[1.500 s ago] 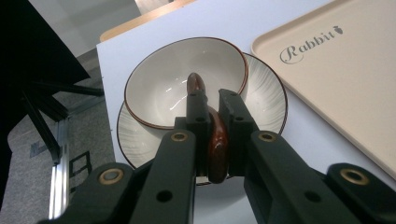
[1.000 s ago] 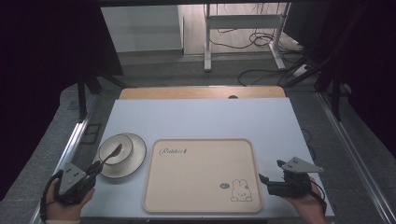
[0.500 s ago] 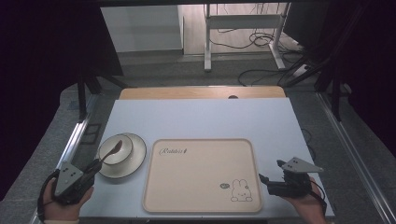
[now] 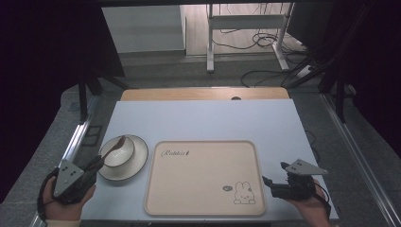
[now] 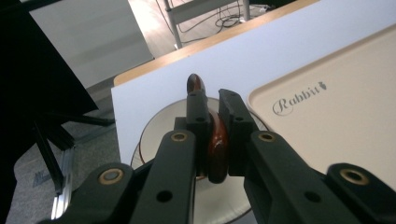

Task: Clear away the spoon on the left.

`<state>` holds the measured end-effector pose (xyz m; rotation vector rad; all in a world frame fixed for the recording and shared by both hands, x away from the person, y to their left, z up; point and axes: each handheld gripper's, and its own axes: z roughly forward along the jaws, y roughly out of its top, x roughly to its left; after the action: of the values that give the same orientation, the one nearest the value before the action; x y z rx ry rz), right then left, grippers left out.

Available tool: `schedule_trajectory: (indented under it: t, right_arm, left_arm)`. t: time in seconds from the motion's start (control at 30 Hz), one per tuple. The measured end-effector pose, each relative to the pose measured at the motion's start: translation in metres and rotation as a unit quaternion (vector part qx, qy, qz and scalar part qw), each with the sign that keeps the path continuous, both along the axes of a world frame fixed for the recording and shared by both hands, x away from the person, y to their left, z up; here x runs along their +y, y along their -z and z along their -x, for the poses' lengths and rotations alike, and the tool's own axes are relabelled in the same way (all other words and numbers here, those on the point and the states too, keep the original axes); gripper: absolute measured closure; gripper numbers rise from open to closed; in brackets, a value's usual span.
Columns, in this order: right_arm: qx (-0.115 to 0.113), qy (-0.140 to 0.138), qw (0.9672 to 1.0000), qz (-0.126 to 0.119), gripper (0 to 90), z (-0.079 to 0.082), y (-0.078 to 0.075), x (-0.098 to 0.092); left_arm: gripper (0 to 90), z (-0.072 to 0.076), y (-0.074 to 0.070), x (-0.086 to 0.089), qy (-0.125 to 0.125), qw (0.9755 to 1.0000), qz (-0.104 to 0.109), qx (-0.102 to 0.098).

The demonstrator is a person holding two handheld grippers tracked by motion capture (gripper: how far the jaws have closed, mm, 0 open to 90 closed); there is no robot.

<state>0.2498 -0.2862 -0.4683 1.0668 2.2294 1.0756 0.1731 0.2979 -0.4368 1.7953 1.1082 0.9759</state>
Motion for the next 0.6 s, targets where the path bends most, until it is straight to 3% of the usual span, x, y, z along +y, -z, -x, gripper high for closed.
schedule_trajectory:
  t: [0.33, 0.6]
  right_arm:
    - [0.000, 0.000, 1.0000, -0.002, 16.7, 0.000, 0.000, 0.000]
    - [0.000, 0.001, 1.0000, -0.001, 16.7, 0.000, 0.000, 0.000]
  left_arm:
    - [84.5, -0.004, -0.020, -0.001, 0.003, 0.9996, 0.003, -0.029]
    - [84.5, -0.011, -0.026, -0.006, 0.011, 0.9994, 0.007, -0.031]
